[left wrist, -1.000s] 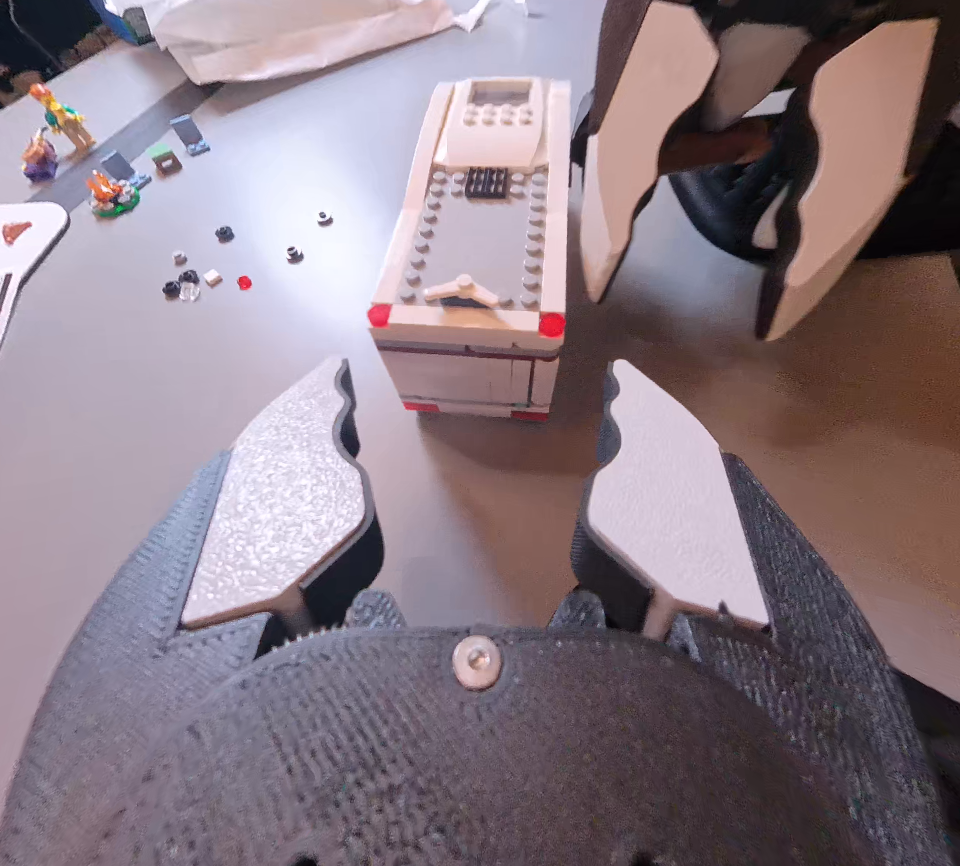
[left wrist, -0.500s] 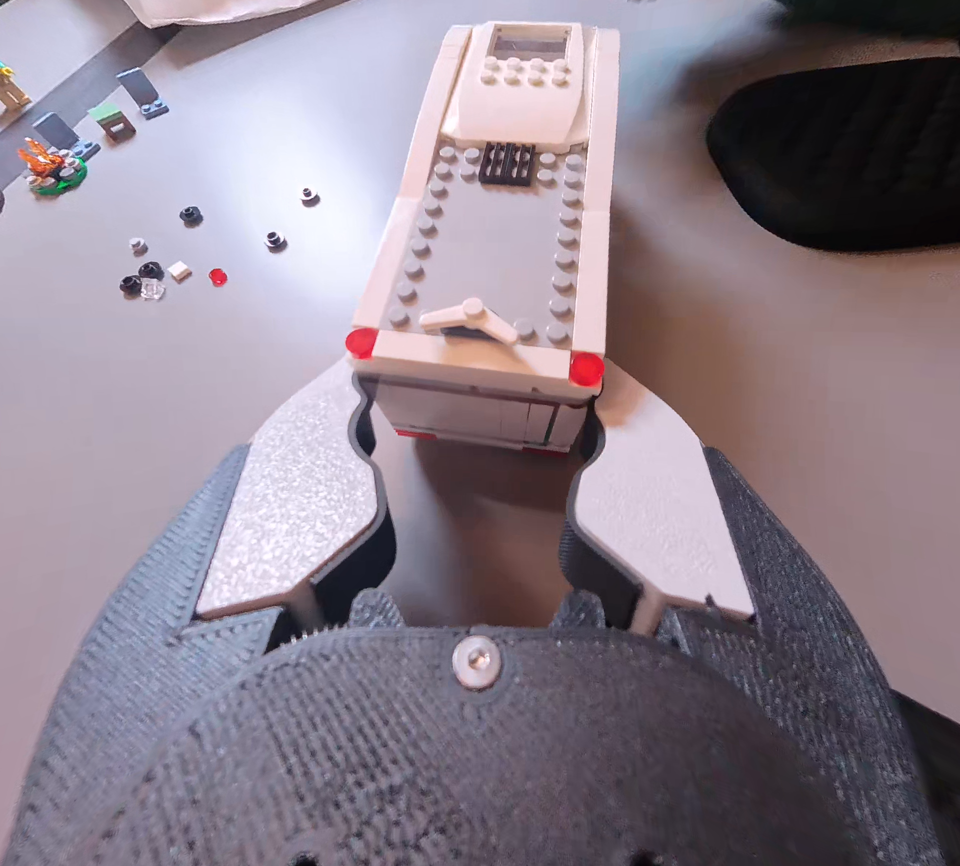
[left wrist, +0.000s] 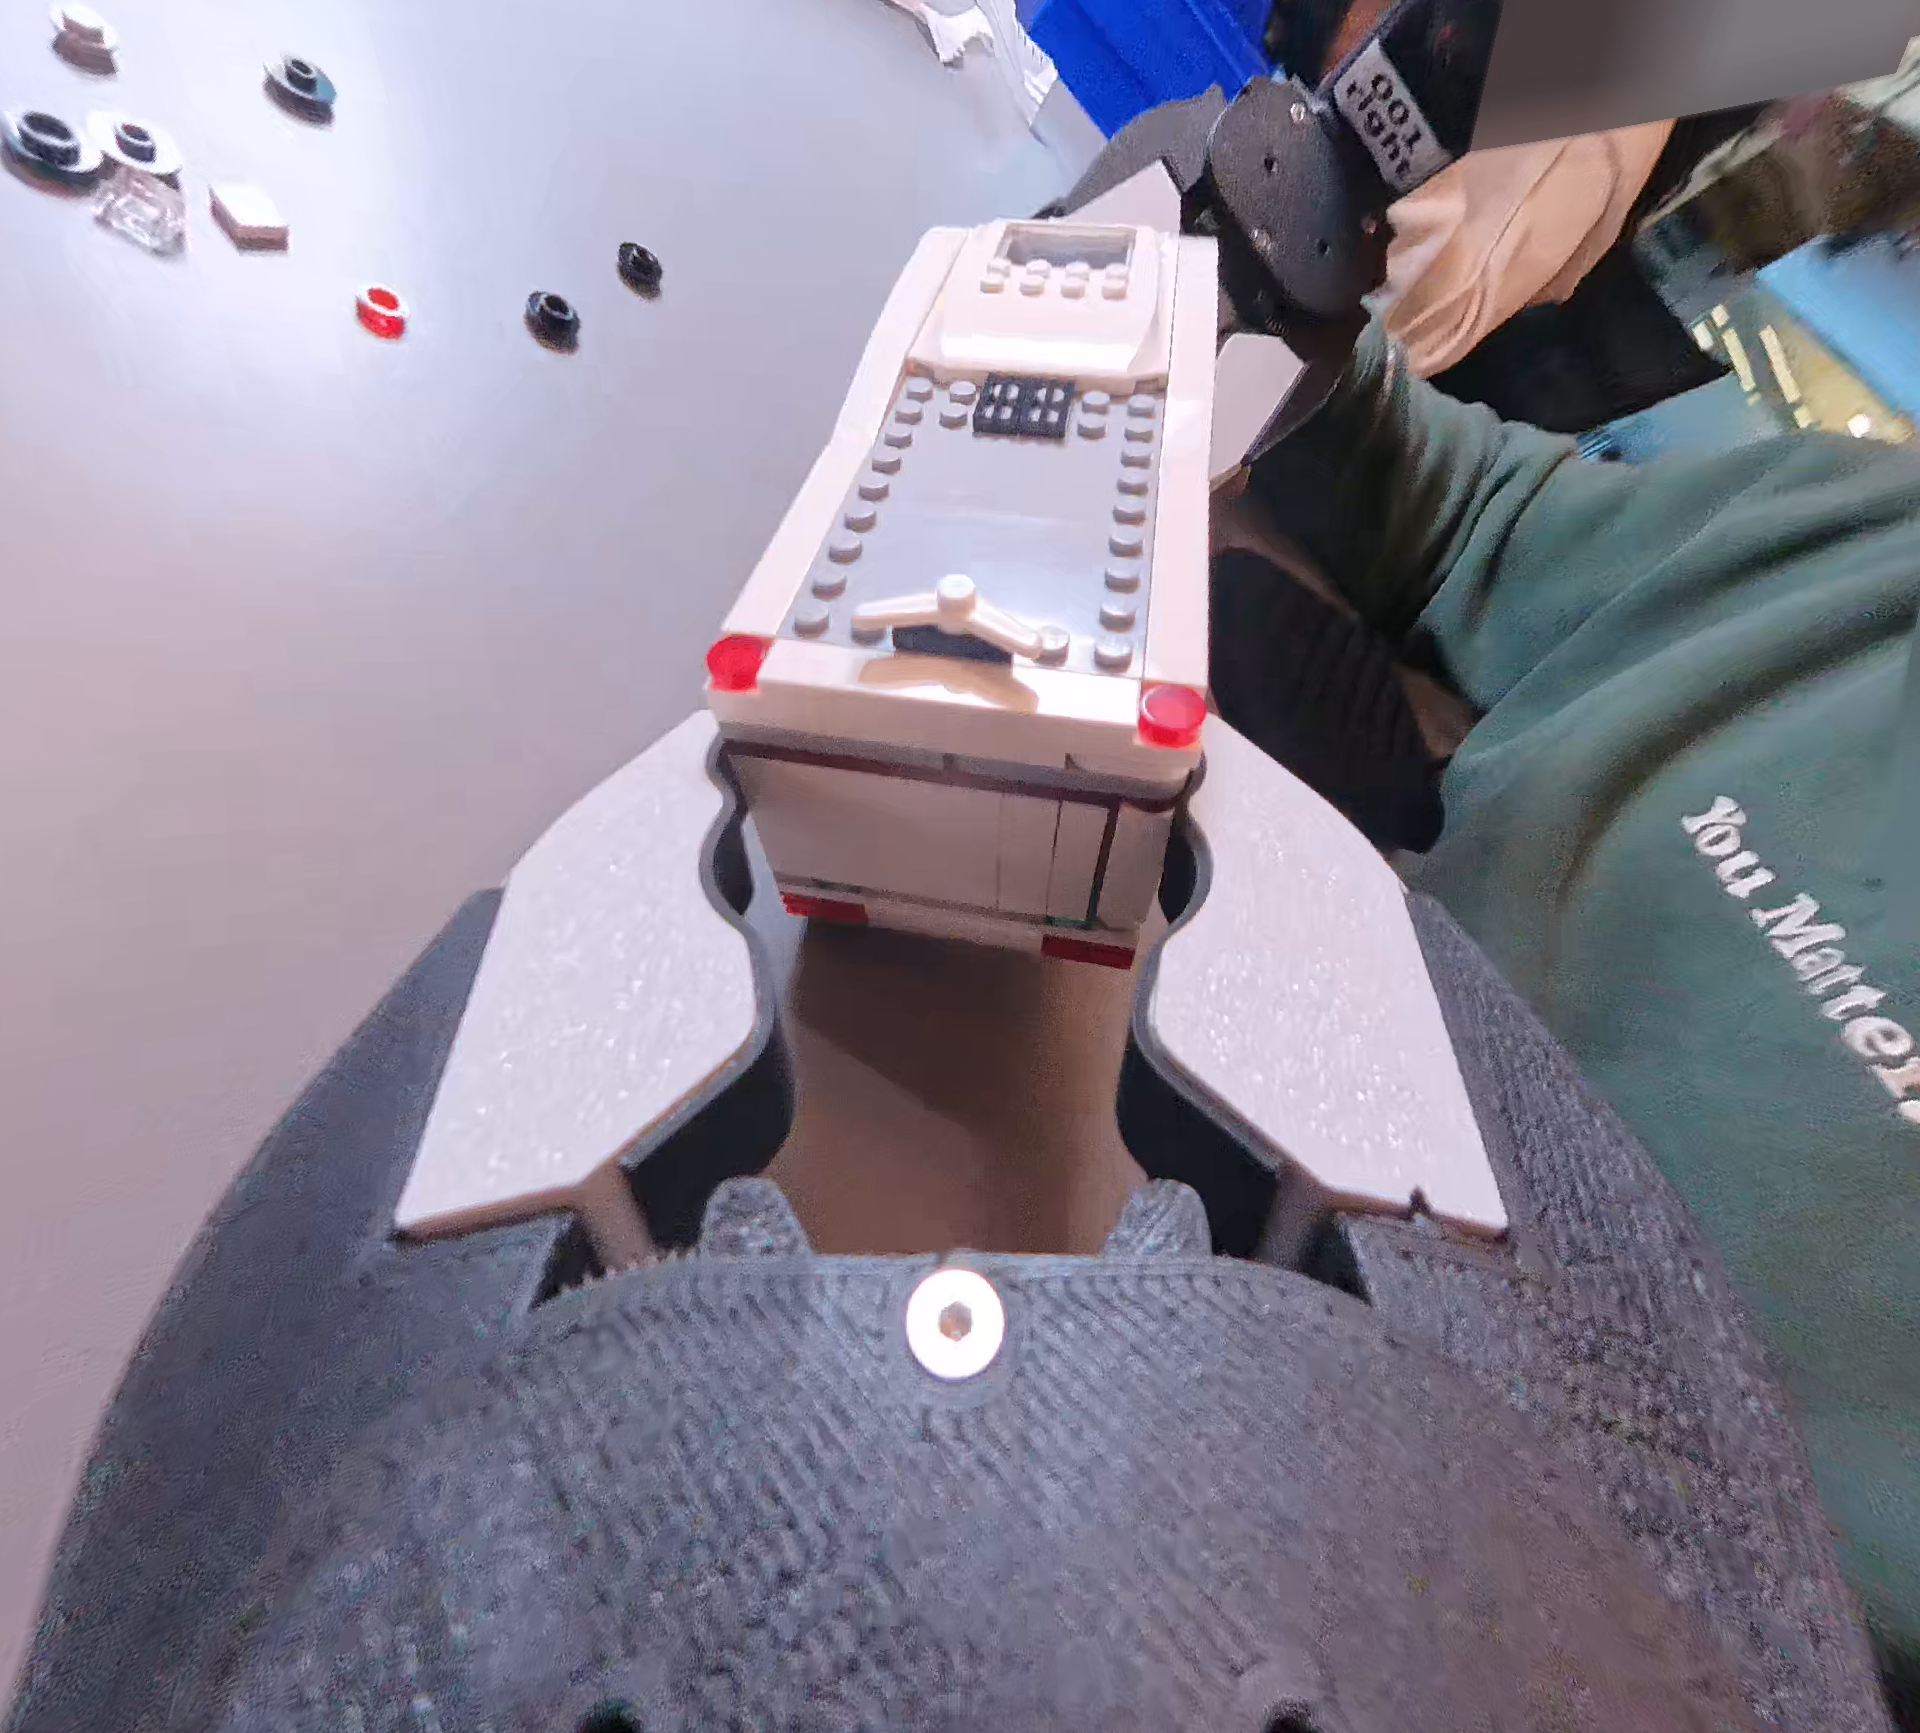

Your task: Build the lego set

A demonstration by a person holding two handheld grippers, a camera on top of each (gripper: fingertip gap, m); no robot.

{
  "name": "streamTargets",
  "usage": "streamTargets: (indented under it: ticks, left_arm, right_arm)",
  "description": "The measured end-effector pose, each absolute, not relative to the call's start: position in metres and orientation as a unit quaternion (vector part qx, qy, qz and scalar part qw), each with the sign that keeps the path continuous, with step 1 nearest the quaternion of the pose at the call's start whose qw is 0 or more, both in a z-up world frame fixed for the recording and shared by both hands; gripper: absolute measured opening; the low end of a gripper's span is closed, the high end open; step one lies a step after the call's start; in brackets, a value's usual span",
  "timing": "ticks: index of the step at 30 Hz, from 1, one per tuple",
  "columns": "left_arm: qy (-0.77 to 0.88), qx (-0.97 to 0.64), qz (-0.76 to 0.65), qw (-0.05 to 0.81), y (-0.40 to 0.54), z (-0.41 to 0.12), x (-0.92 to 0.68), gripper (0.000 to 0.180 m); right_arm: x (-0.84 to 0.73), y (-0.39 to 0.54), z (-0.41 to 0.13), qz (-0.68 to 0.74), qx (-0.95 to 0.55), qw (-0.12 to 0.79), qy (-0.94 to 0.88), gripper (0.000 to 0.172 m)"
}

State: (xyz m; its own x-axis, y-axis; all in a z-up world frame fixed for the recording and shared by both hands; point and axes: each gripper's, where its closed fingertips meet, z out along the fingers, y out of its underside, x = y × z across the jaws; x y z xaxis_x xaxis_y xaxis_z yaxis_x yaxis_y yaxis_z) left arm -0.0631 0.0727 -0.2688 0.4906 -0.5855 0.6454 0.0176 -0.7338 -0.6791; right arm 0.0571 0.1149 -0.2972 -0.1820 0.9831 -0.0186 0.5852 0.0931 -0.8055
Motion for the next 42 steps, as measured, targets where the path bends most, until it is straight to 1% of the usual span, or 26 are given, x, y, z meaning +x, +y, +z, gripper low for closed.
streamTargets:
  ticks: [12, 19, 27, 32, 34, 35, 37, 42]
  left_arm:
    - [0.18, -0.788, -0.482, 0.336, 0.075, -0.267, -0.063, 0.079]
    - [0.239, -0.776, -0.459, 0.359, 0.068, -0.268, -0.063, 0.079]
    - [0.294, -0.78, -0.402, 0.378, 0.064, -0.27, -0.067, 0.078]
    - [0.296, -0.791, -0.36, 0.395, 0.067, -0.271, -0.076, 0.074]
    - [0.3, -0.8, -0.332, 0.4, 0.069, -0.277, -0.08, 0.072]
    - [0.308, -0.805, -0.314, 0.399, 0.068, -0.281, -0.081, 0.065]
    - [0.313, -0.81, -0.283, 0.408, 0.071, -0.286, -0.083, 0.058]
    - [0.314, -0.811, -0.26, 0.42, 0.075, -0.284, -0.082, 0.057]
  right_arm:
    - [0.058, 0.11, -0.297, 0.337, -0.567, 0.301, -0.688, 0.06]
    - [0.058, 0.102, -0.298, 0.3, -0.529, 0.343, -0.716, 0.061]
    - [0.064, 0.089, -0.297, 0.316, -0.505, 0.33, -0.732, 0.062]
    - [0.064, 0.085, -0.295, 0.331, -0.507, 0.32, -0.729, 0.059]
    - [0.063, 0.086, -0.294, 0.329, -0.51, 0.324, -0.726, 0.055]
    - [0.063, 0.085, -0.294, 0.332, -0.509, 0.322, -0.726, 0.05]
    - [0.062, 0.081, -0.295, 0.33, -0.507, 0.32, -0.729, 0.05]
    - [0.058, 0.081, -0.297, 0.316, -0.519, 0.325, -0.725, 0.054]
